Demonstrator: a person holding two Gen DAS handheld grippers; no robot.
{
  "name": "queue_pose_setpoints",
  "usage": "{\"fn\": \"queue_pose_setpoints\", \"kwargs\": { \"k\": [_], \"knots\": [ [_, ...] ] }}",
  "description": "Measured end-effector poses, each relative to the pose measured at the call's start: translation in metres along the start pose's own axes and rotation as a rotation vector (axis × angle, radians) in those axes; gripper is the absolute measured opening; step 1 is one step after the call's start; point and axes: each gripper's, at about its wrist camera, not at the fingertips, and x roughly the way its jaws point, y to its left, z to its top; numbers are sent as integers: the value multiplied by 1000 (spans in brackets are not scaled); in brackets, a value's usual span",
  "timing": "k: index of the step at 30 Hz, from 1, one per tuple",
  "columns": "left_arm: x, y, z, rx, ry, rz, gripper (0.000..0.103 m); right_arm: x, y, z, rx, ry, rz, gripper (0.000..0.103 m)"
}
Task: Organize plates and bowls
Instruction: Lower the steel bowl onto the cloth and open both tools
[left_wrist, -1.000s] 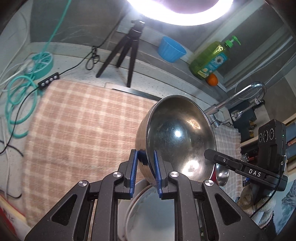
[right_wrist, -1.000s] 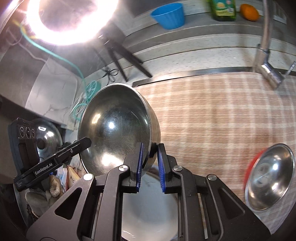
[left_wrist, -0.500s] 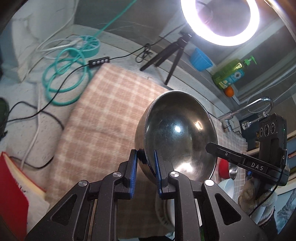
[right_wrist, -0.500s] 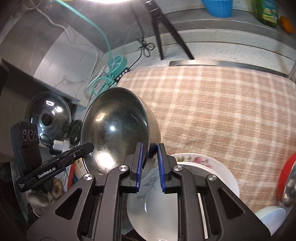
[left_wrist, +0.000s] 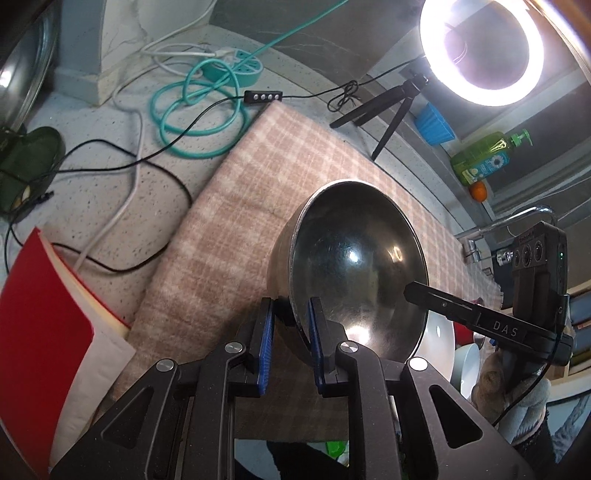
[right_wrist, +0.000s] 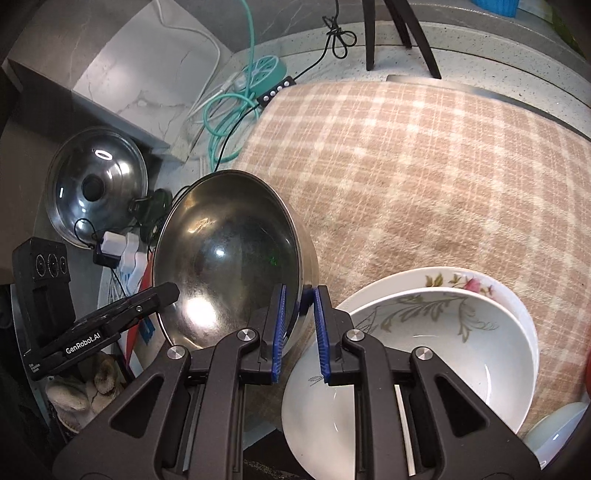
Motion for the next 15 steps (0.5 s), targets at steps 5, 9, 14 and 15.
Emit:
{"fn": "queue_pose_setpoints", "kwargs": {
  "k": [5,9,14,15],
  "knots": [
    [1,5,-6,-7,12,5,16,5,3,-3,-10,11,-10,16],
    [3,8,-9,-12,19,7,16,7,2,-3,-13,19,-17,16],
    [7,9,-10,-21,27,11,16,13,4,-1,-20,29,-34,16],
    [7,10,-11,-22,29,12,16,14,3,-1,-21,33,-36,16]
  ]
}}
